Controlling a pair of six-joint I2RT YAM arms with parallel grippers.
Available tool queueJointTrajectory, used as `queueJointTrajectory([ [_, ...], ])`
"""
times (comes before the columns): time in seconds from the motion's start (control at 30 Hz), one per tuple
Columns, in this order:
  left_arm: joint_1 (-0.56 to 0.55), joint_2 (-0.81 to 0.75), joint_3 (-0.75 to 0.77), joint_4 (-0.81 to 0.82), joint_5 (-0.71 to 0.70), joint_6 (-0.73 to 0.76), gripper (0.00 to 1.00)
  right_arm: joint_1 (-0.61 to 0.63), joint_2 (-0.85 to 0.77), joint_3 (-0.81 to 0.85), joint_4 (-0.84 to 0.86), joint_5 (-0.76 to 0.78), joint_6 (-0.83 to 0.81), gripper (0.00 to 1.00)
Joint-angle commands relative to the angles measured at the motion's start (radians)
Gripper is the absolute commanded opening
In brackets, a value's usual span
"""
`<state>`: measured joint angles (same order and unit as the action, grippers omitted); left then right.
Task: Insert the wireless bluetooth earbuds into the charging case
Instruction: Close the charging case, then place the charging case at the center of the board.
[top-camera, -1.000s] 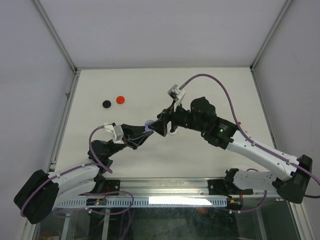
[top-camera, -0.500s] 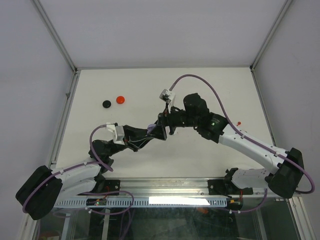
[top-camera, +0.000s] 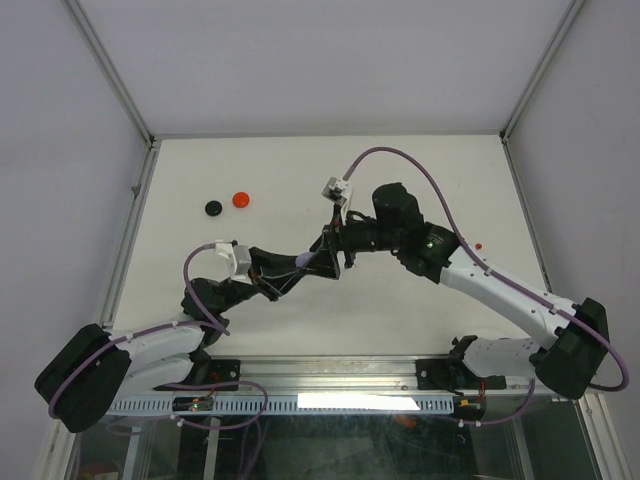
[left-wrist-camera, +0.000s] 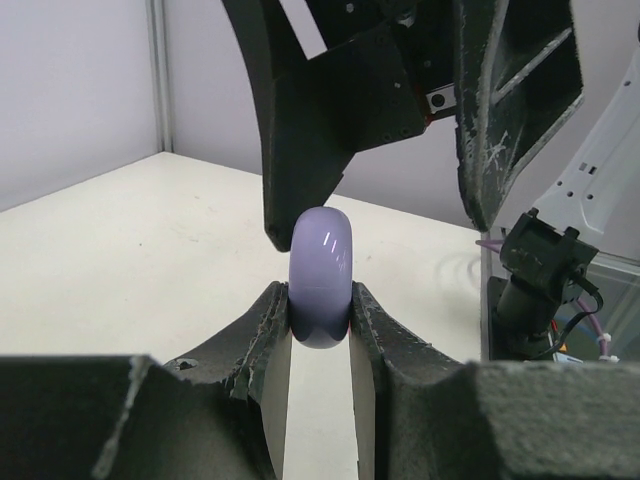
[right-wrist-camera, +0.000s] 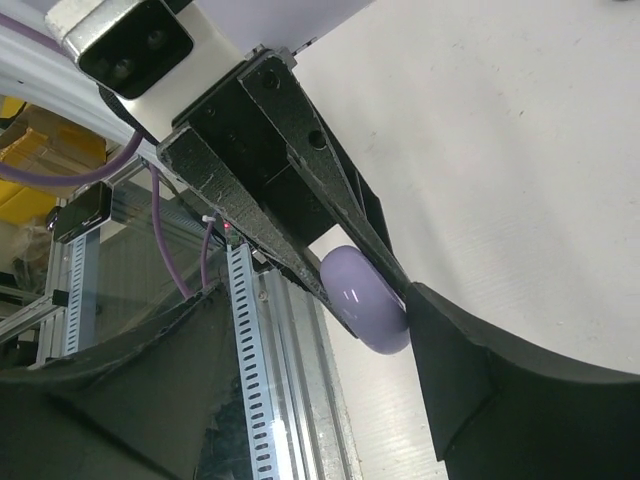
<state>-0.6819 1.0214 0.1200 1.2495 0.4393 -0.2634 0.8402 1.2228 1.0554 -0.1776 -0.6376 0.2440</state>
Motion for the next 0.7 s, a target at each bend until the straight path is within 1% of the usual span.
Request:
queueJointTrajectory([
  [0.0, -0.005, 0.016, -0.02, -0.001, -0.077, -0.05, 0.02, -0.011, -0.063, 0.005, 0.041, -0.04, -0.011, 0.74],
  [0.1, -0.005, 0.021, -0.025, -0.031, -0.095, -0.084, 0.03, -0.017, -0.086, -0.013, 0.029, 0.056, -0.017, 0.74],
  [0.13, -0.006, 0.024, -0.024, -0.051, -0.108, -0.1, 0.03, -0.019, -0.097, -0.019, 0.02, 0.109, -0.02, 0.74],
  [0.17, -0.005, 0.027, -0.022, -0.075, -0.124, -0.122, 0.03, -0.019, -0.108, -0.029, 0.011, 0.197, -0.022, 0.75],
  [0.2, -0.005, 0.032, -0.018, -0.106, -0.137, -0.144, 0.03, -0.02, -0.118, -0.04, 0.003, 0.236, -0.028, 0.75],
  [0.27, -0.006, 0.043, 0.001, -0.194, -0.166, -0.198, 0.04, -0.021, -0.137, -0.067, -0.01, 0.369, -0.043, 0.75],
  [0.43, -0.007, 0.094, 0.068, -0.383, -0.213, -0.339, 0.07, -0.02, -0.18, -0.158, -0.01, 0.589, -0.051, 0.76],
  [0.53, -0.006, 0.15, 0.125, -0.495, -0.229, -0.389, 0.07, -0.021, -0.204, -0.21, -0.006, 0.679, -0.05, 0.76],
  [0.67, -0.006, 0.27, 0.206, -0.579, -0.231, -0.451, 0.1, -0.021, -0.223, -0.254, 0.002, 0.737, -0.062, 0.77],
])
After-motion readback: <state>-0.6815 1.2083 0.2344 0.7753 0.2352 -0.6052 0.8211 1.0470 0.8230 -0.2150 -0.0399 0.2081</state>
